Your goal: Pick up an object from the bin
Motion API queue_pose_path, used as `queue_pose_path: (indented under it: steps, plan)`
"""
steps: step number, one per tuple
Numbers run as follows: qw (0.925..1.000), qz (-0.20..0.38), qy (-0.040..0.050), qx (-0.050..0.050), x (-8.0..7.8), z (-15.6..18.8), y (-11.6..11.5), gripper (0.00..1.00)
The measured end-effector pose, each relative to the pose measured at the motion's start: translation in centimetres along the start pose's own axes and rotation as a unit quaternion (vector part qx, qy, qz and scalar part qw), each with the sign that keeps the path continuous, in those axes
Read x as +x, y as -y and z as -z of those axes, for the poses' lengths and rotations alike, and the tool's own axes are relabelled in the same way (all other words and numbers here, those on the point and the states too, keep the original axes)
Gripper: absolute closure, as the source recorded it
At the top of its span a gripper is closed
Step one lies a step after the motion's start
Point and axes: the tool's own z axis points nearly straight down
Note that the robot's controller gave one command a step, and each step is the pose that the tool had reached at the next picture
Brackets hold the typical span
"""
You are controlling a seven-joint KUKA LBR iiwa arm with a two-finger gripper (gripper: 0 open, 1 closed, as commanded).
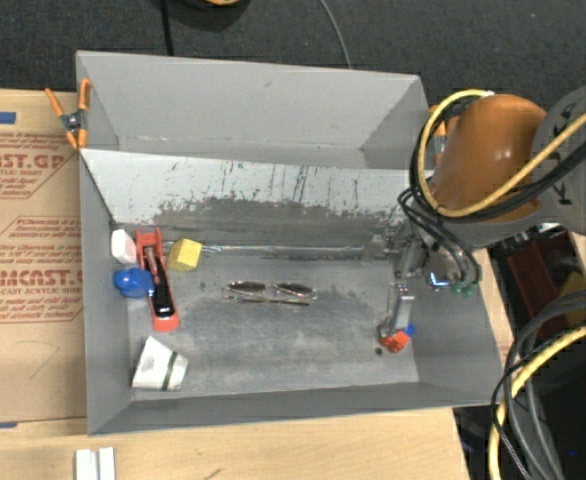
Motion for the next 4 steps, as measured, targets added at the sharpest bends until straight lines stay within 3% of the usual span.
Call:
queue_pose_path:
  steps: [1,2,3,4]
  plan:
    - [1.0000,0.001,0.0038,0.000,-0.1,0.5,0.0,1.00]
    - [1.0000,0.001,0.0038,0.000,-0.1,0.5,0.0,1.00]
    - [0.9998,0.017,0.0082,0.002,-0.8,-2.4,-2.1,1.00]
    - [0.9926,0.122,0.0030,0.000,-1.1,-10.7,-6.0,0.00]
